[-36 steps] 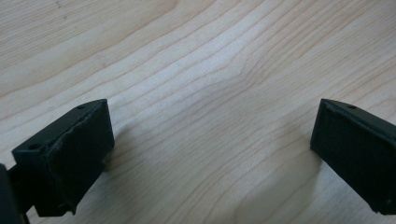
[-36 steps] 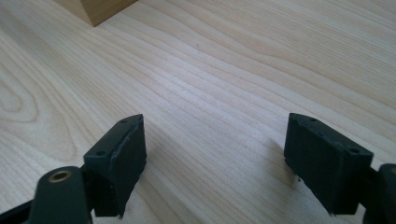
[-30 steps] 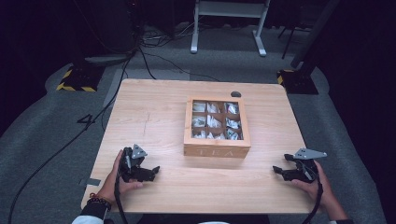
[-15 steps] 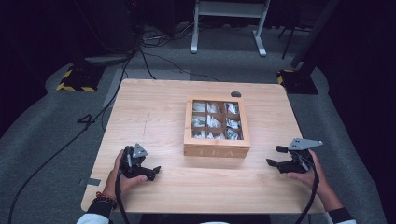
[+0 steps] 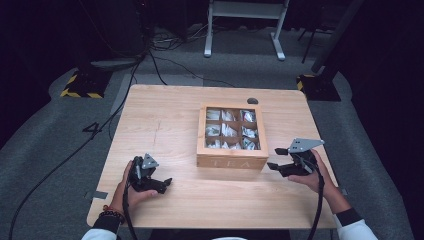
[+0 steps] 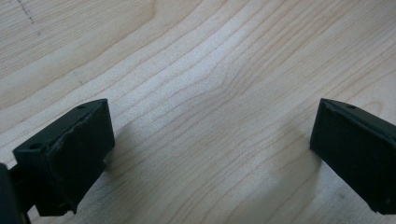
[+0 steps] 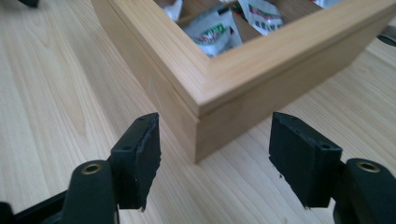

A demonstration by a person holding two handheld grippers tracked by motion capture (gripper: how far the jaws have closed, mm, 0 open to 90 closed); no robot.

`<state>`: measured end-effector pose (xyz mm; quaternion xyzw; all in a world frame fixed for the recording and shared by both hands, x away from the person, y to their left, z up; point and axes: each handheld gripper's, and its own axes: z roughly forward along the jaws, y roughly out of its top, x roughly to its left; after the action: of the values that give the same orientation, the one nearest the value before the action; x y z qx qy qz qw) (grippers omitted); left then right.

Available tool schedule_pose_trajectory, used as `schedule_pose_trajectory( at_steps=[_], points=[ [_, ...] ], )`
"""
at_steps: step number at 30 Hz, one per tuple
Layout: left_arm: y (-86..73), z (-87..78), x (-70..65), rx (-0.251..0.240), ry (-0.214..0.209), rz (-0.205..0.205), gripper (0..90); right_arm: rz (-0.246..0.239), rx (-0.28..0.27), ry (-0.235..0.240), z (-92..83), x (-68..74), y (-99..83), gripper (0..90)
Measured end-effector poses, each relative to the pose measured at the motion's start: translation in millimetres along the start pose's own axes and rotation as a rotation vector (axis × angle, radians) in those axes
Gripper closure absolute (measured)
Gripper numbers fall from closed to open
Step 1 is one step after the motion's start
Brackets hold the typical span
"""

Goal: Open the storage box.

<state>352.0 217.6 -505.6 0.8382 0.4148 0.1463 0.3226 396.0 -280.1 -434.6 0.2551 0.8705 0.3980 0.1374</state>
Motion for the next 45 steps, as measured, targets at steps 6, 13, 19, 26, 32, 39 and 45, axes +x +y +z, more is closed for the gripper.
schedule_pose_trajectory(
  at_steps=[6, 13, 19, 26, 32, 39, 45],
  points=[
    [0.0, 0.0, 0.2, 0.000, 0.001, 0.002, 0.2, -0.001, -0.007, 0.009, 7.3, 2.3, 7.5, 37.7],
    [0.0, 0.0, 0.1, 0.000, -0.001, 0.001, 0.3, 0.014, 0.005, 0.006, 19.0, 1.4, 9.5, 41.0],
    [0.1, 0.0, 0.3, -0.001, 0.001, 0.008, 0.5, 0.038, 0.001, 0.004, 24.1, -0.6, 9.9, 42.4],
    [0.0, 0.1, -0.5, -0.003, 0.002, 0.002, 0.6, 0.048, -0.012, -0.004, 21.8, -0.6, 10.5, 42.1],
    [1.1, -0.1, -0.9, 0.005, 0.002, 0.003, 0.8, 0.060, -0.037, -0.001, 19.1, -1.5, 11.5, 42.0],
    [4.7, -0.5, -4.3, -0.008, -0.013, 0.009, 10.8, 0.061, -0.070, -0.016, 14.6, -1.0, 14.3, 40.7],
    [14.1, 0.4, -6.0, -0.021, -0.054, 0.016, 18.1, 0.055, -0.082, -0.027, 12.5, 0.0, 16.2, 40.2]
  ],
)
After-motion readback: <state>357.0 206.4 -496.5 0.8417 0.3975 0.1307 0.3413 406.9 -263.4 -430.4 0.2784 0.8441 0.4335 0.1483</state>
